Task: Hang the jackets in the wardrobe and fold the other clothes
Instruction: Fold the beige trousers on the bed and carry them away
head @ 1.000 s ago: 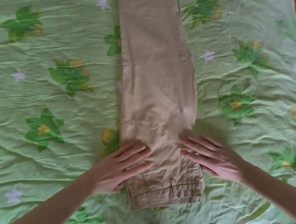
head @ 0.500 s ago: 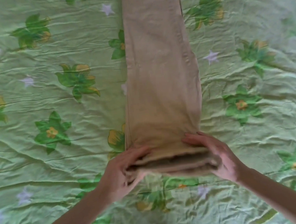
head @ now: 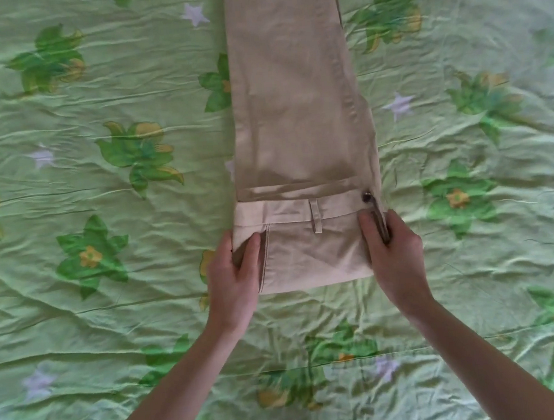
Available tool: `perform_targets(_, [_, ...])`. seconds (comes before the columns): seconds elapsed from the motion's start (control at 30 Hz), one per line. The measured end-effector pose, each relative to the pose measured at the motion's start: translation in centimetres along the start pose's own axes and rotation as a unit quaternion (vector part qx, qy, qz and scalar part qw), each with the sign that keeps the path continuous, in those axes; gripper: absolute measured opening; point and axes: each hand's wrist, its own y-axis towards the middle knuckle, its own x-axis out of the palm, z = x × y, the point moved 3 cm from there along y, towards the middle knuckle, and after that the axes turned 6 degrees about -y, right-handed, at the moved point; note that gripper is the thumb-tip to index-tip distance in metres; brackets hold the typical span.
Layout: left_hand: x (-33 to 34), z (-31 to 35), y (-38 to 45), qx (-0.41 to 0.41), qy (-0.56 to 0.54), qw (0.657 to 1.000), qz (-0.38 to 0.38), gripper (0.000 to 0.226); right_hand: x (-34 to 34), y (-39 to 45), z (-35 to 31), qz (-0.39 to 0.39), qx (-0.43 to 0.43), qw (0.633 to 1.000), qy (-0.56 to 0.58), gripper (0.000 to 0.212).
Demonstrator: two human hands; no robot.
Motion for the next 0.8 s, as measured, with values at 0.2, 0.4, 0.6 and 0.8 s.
perform_targets(0.2, [0.6, 0.7, 0.4, 0.057, 0.152, 0.980, 0.112, 0.012, 0.5, 0.2, 0.0, 0.075, -0.015, 0.997, -0.028, 0.048])
perform_targets(0.4, [3.0, 0.9, -2.2, 0.385, 0.419, 0.819, -0.073, 0.047, 0.5, -1.7, -0.9, 0.063, -0.433, 0.858, -0.268, 0.054])
perform_targets(0.6, [3.3, -1.3, -0.5, 0.305, 0.512, 0.786, -0.163, 0.073, 1.3, 0.3, 1.0, -0.044, -0.394, 0.851, -0.343, 0.075])
perform_targets(0.8, [3.7, -1.3, 0.2, 0.275, 0.538, 0.768, -0.210, 0.115, 2.3, 1.4, 1.9, -0.106, -0.338, 0.872, -0.339, 0.083])
